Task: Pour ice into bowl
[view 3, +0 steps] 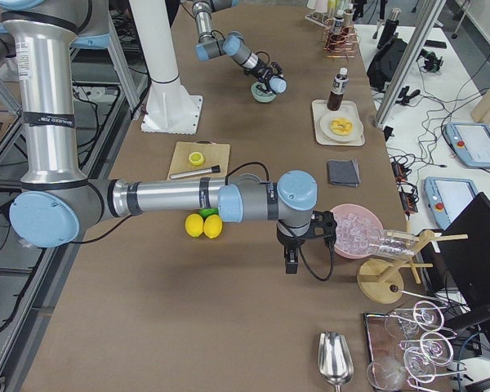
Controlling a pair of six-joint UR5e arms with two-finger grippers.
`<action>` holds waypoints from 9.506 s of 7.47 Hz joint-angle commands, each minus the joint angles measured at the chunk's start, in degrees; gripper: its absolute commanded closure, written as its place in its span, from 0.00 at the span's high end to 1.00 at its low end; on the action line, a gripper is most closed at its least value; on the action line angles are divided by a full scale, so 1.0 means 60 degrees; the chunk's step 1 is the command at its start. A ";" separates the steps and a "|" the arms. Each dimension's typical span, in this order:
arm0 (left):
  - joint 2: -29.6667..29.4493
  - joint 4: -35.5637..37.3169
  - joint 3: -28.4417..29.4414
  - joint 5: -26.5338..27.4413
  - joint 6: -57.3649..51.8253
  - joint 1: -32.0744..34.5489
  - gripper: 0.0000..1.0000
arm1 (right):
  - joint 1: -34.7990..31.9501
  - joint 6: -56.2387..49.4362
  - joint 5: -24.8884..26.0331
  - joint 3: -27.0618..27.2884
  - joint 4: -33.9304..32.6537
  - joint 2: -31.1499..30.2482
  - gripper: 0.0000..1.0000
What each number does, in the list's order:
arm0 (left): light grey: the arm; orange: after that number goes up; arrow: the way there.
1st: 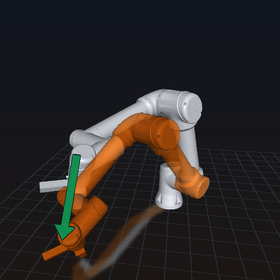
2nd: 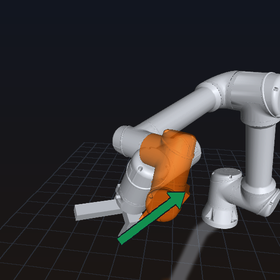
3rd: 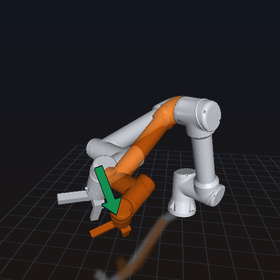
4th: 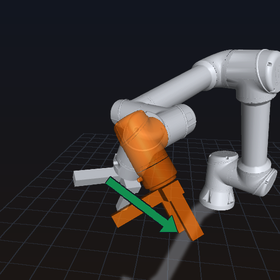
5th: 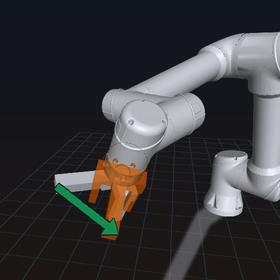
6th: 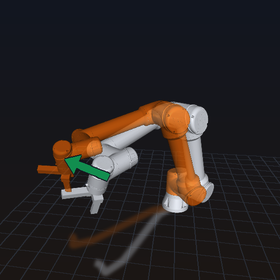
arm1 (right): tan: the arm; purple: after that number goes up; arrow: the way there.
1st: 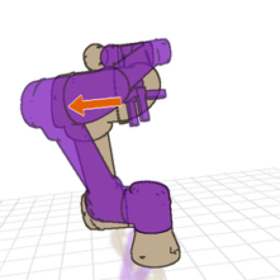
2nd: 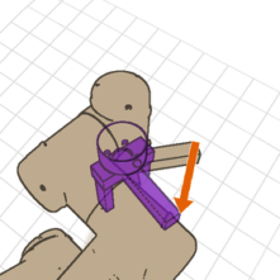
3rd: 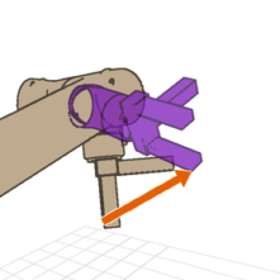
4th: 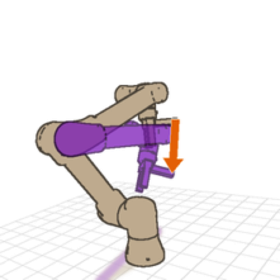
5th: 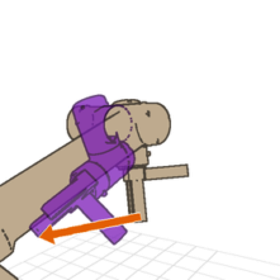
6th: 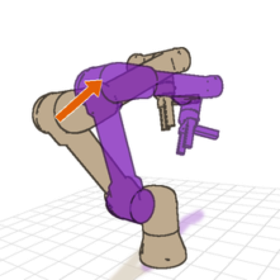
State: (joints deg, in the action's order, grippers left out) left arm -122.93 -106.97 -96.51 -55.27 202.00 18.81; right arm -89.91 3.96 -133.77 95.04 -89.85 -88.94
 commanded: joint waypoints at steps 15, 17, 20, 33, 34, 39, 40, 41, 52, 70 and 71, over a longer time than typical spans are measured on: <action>0.0052 0.4653 -0.1201 -0.3589 -0.4598 0.1667 0.51 | 0.0014 0.0159 0.0058 -0.0019 -0.0010 0.0189 0.99; 0.0242 0.5664 -0.1201 -0.4087 -0.5625 0.2122 0.50 | 0.0057 0.0408 0.0204 0.0024 -0.0359 0.0538 0.99; 0.1163 0.6342 -0.1099 -0.4148 -0.7060 0.2503 0.49 | 0.0816 0.1752 0.0365 0.0301 -0.0626 0.1111 0.99; 0.3525 0.5994 0.2928 -0.3346 -1.2881 0.4247 0.47 | 0.8374 1.0778 0.4409 0.0818 -0.1869 0.6658 0.99; 0.3525 0.5978 0.2930 -0.3328 -1.2881 0.4292 0.47 | 0.8857 1.0868 0.4438 0.0381 -0.2074 0.7287 0.99; 0.3495 0.5919 0.2915 -0.3343 -1.3171 0.4336 0.76 | 1.0896 1.1073 0.5506 -0.2094 -0.1347 0.9416 0.99; 0.3510 0.5919 0.2915 -0.3343 -1.3218 0.4336 0.88 | 1.1014 1.1074 0.5566 -0.2781 -0.0981 0.9838 0.99; 0.3496 0.5919 0.2915 -0.3328 -1.3233 0.4336 0.96 | 1.1044 1.1074 0.5566 -0.3063 -0.0803 0.9988 0.99; 0.3539 0.6476 -0.0113 -0.3343 -1.6347 0.5812 0.97 | 1.1044 1.1073 0.5698 -0.4487 0.0472 1.0194 0.00; 0.6325 0.1598 -0.0486 -1.1838 -3.1056 1.3373 0.97 | 0.3023 0.0287 0.0355 0.1314 -0.3321 0.3623 0.00; 0.6540 0.1612 -0.0570 -1.2346 -3.1002 1.3388 0.97 | 0.2582 -0.0447 -0.0040 0.1198 -0.3263 0.3182 0.00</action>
State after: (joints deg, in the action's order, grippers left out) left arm -84.21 -97.51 -100.65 -125.52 18.07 98.03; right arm -68.89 10.05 -129.84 102.63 -109.87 -64.20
